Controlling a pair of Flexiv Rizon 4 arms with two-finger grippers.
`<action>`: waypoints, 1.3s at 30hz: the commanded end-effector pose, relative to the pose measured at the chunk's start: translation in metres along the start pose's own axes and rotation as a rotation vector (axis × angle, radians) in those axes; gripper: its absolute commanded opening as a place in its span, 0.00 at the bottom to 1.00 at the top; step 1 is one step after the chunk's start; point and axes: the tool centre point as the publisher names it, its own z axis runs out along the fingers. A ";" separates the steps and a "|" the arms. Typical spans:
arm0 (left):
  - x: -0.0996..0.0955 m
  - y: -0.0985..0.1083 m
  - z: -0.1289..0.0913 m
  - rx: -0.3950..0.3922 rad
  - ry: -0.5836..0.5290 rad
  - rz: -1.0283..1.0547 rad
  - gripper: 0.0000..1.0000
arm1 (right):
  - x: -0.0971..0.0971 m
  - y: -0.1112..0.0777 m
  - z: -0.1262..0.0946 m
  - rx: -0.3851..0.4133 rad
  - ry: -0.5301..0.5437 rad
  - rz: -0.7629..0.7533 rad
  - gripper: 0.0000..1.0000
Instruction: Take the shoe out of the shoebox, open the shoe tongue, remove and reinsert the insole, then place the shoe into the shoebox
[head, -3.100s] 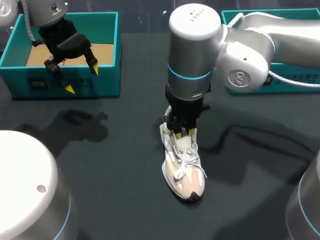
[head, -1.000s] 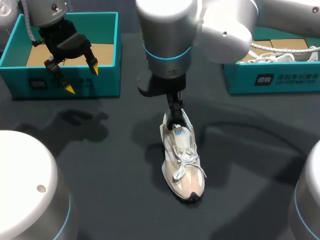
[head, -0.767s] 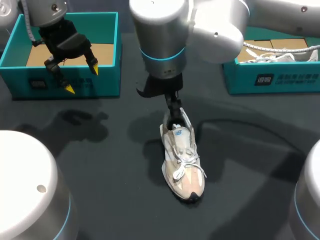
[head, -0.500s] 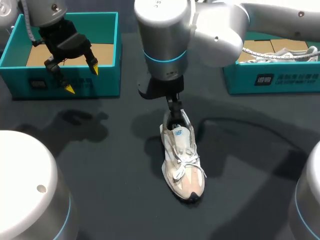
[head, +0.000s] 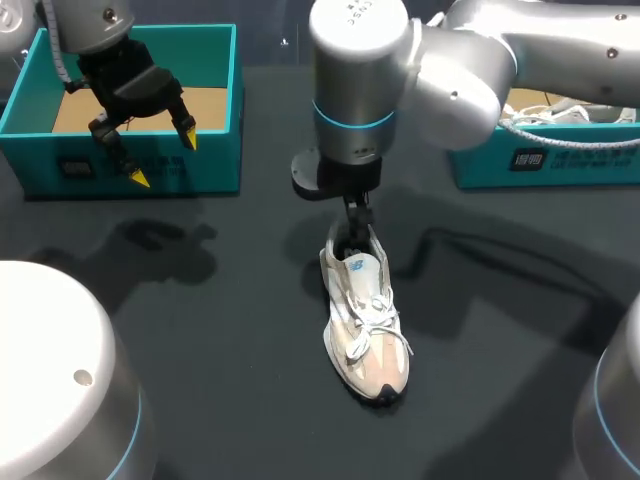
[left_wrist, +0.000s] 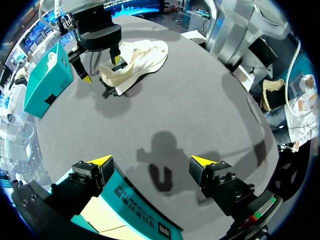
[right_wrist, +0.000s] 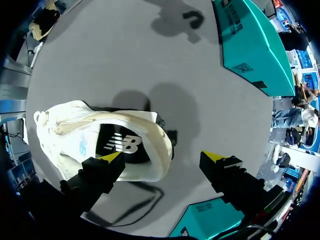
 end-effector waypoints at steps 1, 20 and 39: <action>0.001 0.000 0.000 -0.003 -0.001 0.001 1.00 | -0.004 -0.004 0.012 -0.036 0.016 0.003 1.00; 0.001 0.000 0.000 -0.003 -0.001 0.001 1.00 | -0.009 0.002 0.045 -0.062 0.066 0.078 0.98; 0.001 0.000 0.000 -0.003 -0.001 0.001 1.00 | -0.008 0.006 0.049 -0.049 0.077 0.099 0.50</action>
